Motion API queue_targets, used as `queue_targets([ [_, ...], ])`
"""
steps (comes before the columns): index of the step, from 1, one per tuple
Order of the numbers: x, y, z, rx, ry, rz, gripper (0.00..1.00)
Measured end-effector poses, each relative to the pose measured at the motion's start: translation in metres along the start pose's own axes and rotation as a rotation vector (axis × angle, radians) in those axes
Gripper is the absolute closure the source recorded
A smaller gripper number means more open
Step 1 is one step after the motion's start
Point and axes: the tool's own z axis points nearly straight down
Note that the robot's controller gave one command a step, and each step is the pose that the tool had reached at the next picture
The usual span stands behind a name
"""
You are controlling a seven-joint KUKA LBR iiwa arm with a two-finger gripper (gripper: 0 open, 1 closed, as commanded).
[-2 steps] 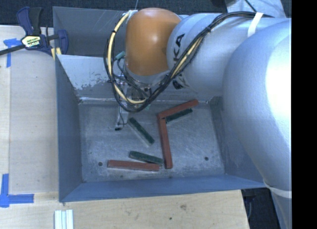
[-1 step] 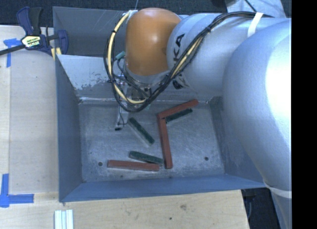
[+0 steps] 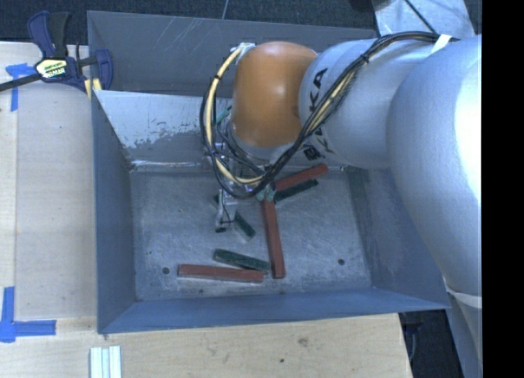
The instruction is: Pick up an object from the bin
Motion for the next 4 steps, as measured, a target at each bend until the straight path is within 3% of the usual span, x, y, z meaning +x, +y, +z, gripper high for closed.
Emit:
queue_targets([
  [1,-0.005,-0.019,0.039,0.003,0.003,-0.097,0.0],
  [2,-0.001,-0.058,0.04,0.001,0.002,-0.193,1.0],
  [3,-0.001,-0.058,0.04,0.001,0.002,-0.192,1.0],
  [4,-0.009,-0.051,-0.111,0.001,-0.001,-0.252,1.0],
])
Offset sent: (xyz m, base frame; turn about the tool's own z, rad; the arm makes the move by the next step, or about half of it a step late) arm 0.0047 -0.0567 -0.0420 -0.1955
